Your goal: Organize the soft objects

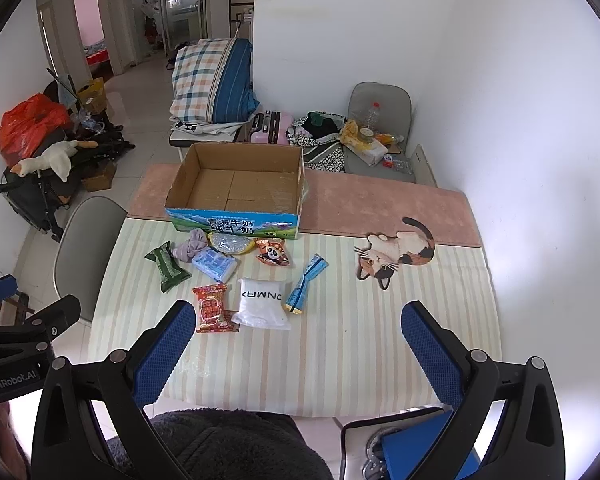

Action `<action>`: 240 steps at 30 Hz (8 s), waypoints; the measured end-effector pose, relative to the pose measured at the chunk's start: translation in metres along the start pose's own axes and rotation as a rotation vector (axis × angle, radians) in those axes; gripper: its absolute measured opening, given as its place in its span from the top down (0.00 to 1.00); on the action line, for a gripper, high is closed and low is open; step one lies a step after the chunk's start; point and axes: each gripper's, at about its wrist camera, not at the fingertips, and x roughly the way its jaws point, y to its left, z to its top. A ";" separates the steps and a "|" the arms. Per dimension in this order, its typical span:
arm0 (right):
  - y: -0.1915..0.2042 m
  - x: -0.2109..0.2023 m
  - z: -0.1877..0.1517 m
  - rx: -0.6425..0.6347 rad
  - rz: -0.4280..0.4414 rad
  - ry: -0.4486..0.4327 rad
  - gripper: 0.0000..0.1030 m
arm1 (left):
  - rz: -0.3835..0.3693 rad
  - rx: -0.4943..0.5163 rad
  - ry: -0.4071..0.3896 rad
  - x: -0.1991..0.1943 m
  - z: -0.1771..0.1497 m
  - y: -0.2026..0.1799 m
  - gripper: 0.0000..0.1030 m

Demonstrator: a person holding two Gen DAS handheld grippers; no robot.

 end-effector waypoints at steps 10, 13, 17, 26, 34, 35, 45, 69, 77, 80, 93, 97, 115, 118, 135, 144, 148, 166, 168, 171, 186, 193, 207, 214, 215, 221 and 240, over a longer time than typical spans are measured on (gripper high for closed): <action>0.003 -0.002 0.001 -0.004 0.000 -0.011 0.00 | -0.004 -0.001 -0.020 -0.005 -0.002 -0.001 0.00; 0.002 -0.003 0.000 -0.005 0.000 -0.012 0.00 | -0.006 -0.003 -0.020 -0.005 -0.002 0.000 0.00; 0.001 -0.005 0.002 -0.010 -0.003 -0.017 0.00 | -0.008 -0.004 -0.022 -0.007 -0.002 -0.001 0.00; 0.000 -0.007 0.002 -0.008 0.000 -0.018 0.00 | -0.008 -0.006 -0.025 -0.009 -0.002 -0.001 0.00; -0.002 -0.011 0.003 -0.006 -0.003 -0.031 0.00 | -0.005 -0.004 -0.027 -0.011 -0.001 -0.001 0.00; -0.003 -0.012 0.004 -0.004 -0.004 -0.033 0.00 | -0.004 -0.004 -0.029 -0.011 0.000 -0.002 0.00; -0.004 -0.013 0.003 -0.006 0.004 -0.041 0.00 | -0.002 -0.009 -0.038 -0.014 0.002 -0.002 0.00; 0.004 -0.017 0.005 -0.007 0.011 -0.058 0.00 | -0.001 -0.013 -0.053 -0.017 0.002 0.003 0.00; 0.002 0.046 0.012 0.027 0.033 0.022 0.00 | 0.046 -0.059 -0.102 0.022 0.023 0.022 0.00; 0.003 0.105 0.015 0.039 0.041 0.097 0.00 | 0.064 -0.072 -0.029 0.076 0.035 0.030 0.00; 0.059 0.443 -0.037 -0.012 0.077 0.610 0.00 | -0.055 -0.177 0.514 0.353 0.008 0.026 0.36; 0.065 0.488 -0.054 0.004 0.114 0.687 0.00 | -0.082 -0.259 0.576 0.392 -0.001 0.026 0.36; 0.024 0.501 -0.102 0.061 0.193 0.759 0.08 | -0.053 -0.162 0.669 0.467 -0.053 -0.051 0.51; 0.028 0.506 -0.101 0.068 0.179 0.768 0.09 | -0.056 -0.173 0.647 0.463 -0.059 -0.054 0.57; -0.012 0.417 -0.067 0.116 0.455 0.616 0.30 | -0.088 -0.185 0.387 0.309 -0.024 -0.056 0.59; -0.019 0.379 0.074 0.080 0.501 0.427 0.30 | -0.155 -0.098 0.287 0.295 0.163 -0.053 0.59; -0.012 0.423 0.137 0.097 0.427 0.402 0.30 | -0.172 -0.076 0.342 0.361 0.236 -0.049 0.59; 0.062 0.666 0.231 0.024 0.209 0.547 0.28 | -0.202 0.059 0.624 0.574 0.330 -0.068 0.58; 0.062 0.677 0.232 0.030 0.199 0.573 0.23 | -0.203 0.036 0.643 0.575 0.331 -0.067 0.56; 0.065 0.672 0.233 0.034 0.221 0.589 0.12 | -0.221 0.029 0.637 0.566 0.335 -0.065 0.51; 0.056 0.568 0.230 0.035 0.157 0.423 0.00 | -0.114 0.121 0.423 0.464 0.323 -0.052 0.02; 0.057 0.509 0.204 -0.012 0.155 0.364 0.00 | -0.073 0.097 0.339 0.401 0.290 -0.033 0.02; 0.047 0.460 0.065 -0.162 0.193 0.414 0.00 | 0.013 -0.213 0.327 0.357 0.128 0.034 0.02; 0.144 0.502 0.018 -0.422 0.301 0.507 0.00 | 0.104 -0.270 0.435 0.389 0.060 0.080 0.03; 0.158 0.510 0.015 -0.452 0.299 0.512 0.00 | 0.108 -0.285 0.440 0.391 0.055 0.086 0.03; 0.200 0.549 -0.009 -0.506 0.235 0.603 0.04 | 0.130 -0.354 0.464 0.402 0.031 0.114 0.03; 0.198 0.540 -0.037 -0.397 0.302 0.687 0.24 | -0.005 -0.337 0.509 0.472 0.028 0.123 0.68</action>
